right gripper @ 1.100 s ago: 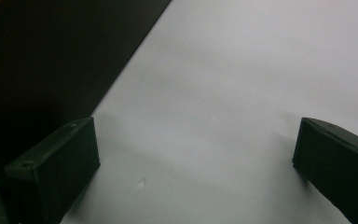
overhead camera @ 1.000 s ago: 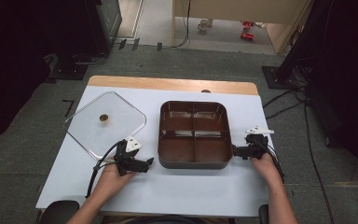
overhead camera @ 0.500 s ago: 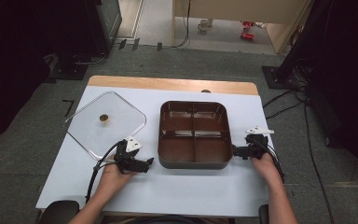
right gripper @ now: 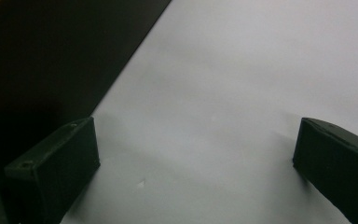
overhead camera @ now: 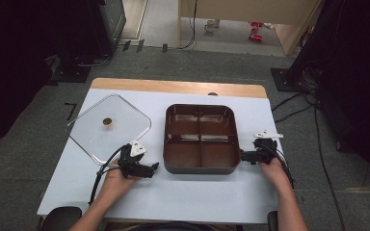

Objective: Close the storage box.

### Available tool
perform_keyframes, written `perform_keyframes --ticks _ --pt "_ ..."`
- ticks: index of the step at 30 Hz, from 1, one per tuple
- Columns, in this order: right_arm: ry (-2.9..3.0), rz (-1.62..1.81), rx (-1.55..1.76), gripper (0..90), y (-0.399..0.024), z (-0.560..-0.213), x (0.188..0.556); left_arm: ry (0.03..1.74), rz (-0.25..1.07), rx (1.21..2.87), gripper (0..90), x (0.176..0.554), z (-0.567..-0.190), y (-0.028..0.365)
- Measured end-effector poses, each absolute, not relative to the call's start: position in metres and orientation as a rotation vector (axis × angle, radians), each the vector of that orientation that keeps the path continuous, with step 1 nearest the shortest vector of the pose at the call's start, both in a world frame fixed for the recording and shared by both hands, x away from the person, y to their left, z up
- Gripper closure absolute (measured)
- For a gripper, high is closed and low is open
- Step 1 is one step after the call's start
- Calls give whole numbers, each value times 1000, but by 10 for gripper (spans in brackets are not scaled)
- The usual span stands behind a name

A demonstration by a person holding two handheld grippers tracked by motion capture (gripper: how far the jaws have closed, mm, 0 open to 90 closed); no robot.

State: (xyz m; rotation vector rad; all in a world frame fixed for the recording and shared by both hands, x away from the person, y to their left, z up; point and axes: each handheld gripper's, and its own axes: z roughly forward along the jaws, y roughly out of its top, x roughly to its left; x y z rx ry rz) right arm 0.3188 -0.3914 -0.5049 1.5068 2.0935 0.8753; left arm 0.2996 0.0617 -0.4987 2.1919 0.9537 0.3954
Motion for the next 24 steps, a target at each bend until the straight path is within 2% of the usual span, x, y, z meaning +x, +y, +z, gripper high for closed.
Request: perform_keyframes --ticks 9,12,14,17,24 --pt "2094 875 1506 0 -391 -505 319 982 362 2280 103 306 -490 55" --pt "2094 875 1505 0 -391 -505 319 994 349 2297 183 308 -486 53" --pt "2095 875 1506 0 -391 -505 319 975 351 2299 303 308 -483 52" --pt "2095 875 1506 0 -391 -505 319 969 357 2313 296 308 -482 50" --pt "2094 875 1506 0 -391 -505 319 1009 242 2255 301 313 -473 58"
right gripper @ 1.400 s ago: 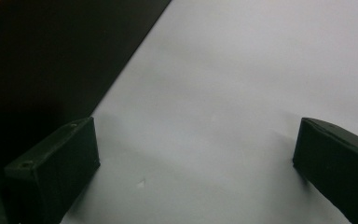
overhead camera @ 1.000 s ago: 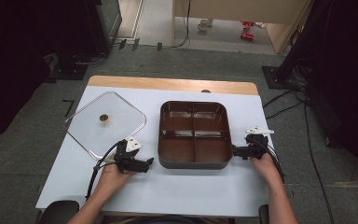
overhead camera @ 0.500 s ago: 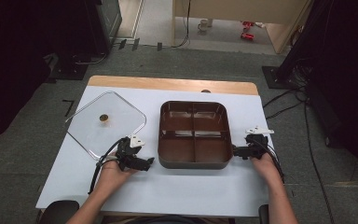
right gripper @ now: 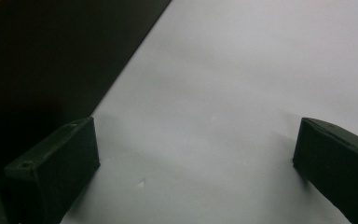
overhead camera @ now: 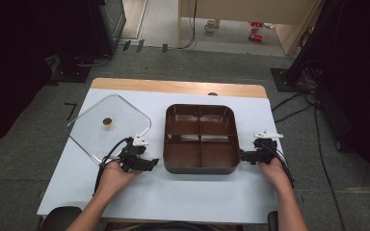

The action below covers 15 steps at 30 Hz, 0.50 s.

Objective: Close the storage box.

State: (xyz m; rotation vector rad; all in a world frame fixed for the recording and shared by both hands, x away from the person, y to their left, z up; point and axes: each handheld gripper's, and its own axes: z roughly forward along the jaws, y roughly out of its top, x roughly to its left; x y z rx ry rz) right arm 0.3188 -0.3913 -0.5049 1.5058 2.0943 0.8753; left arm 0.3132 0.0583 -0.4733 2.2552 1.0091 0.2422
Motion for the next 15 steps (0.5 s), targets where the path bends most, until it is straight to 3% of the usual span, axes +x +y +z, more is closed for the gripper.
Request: perform_keyframes --ticks 15 --pt "2093 876 1505 0 -391 -505 319 1020 247 2215 280 319 -459 81"
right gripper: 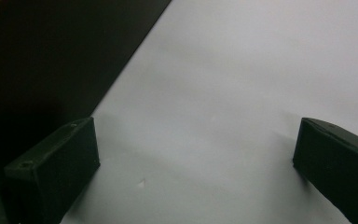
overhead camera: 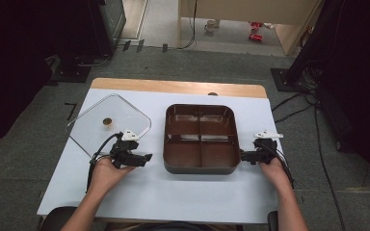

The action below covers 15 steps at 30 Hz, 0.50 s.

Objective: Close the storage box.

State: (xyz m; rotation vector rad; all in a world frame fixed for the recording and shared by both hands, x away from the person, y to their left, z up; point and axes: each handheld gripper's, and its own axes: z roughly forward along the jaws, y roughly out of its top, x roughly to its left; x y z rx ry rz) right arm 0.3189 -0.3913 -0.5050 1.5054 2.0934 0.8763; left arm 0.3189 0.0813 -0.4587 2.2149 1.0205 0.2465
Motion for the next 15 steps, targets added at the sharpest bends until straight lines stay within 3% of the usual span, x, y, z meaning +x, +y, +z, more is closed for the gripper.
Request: perform_keyframes --ticks 15 --pt "2094 875 1506 0 -391 -505 319 1034 270 2204 329 326 -454 101"
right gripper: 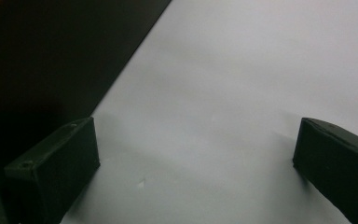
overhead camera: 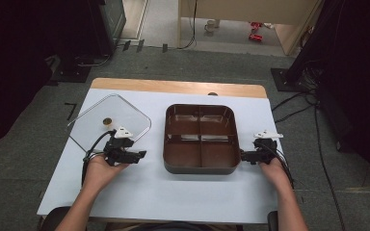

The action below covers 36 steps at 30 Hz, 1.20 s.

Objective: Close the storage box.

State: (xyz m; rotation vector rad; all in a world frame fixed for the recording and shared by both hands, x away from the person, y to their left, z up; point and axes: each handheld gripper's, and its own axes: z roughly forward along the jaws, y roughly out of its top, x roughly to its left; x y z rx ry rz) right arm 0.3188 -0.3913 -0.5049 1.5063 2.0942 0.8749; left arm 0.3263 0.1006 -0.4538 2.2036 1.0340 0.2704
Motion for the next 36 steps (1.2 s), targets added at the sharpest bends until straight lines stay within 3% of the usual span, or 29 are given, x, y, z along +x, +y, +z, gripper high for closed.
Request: perform_keyframes --ticks 36 --pt "2095 875 1505 0 -391 -505 319 1252 367 2098 445 365 -449 172"
